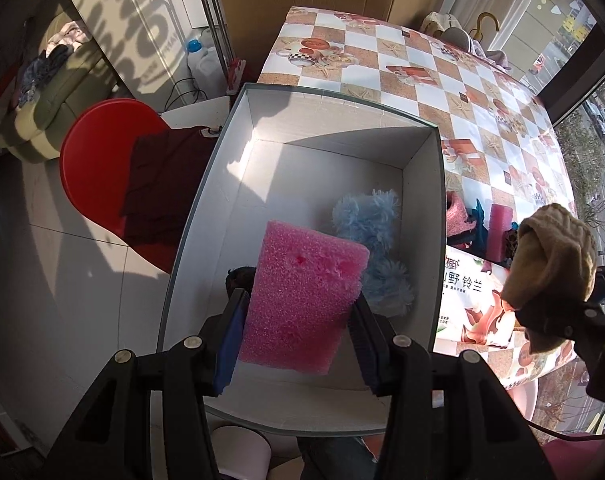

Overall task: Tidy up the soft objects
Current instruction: 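Carry the pink sponge and beige glove over the white box, then lower the pink sponge and beige glove into the box and open both grippers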

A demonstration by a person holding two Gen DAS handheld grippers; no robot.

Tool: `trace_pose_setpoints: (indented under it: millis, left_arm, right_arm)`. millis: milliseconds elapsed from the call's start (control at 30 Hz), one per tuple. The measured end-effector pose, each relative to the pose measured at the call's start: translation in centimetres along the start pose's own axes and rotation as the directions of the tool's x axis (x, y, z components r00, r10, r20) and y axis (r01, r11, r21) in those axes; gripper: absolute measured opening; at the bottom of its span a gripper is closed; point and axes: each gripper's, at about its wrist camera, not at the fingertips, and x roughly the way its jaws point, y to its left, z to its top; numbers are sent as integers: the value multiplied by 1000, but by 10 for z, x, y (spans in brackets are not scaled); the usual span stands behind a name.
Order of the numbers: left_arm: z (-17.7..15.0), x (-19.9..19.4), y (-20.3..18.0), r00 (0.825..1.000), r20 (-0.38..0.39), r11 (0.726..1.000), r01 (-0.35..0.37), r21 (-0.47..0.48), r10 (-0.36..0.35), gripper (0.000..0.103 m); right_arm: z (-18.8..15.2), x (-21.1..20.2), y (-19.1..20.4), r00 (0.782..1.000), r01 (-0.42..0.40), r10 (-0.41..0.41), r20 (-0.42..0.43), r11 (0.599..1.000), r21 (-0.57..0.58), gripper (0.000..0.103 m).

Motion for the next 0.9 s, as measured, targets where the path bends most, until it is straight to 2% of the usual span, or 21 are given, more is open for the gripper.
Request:
trace_pose_setpoints:
  millis: [900]
  left_arm:
    - [14, 15, 16, 999, -43, 999, -10, -34, 9, 54]
  right_arm:
    - [36, 19, 20, 999, -8, 6, -35, 998, -60, 34]
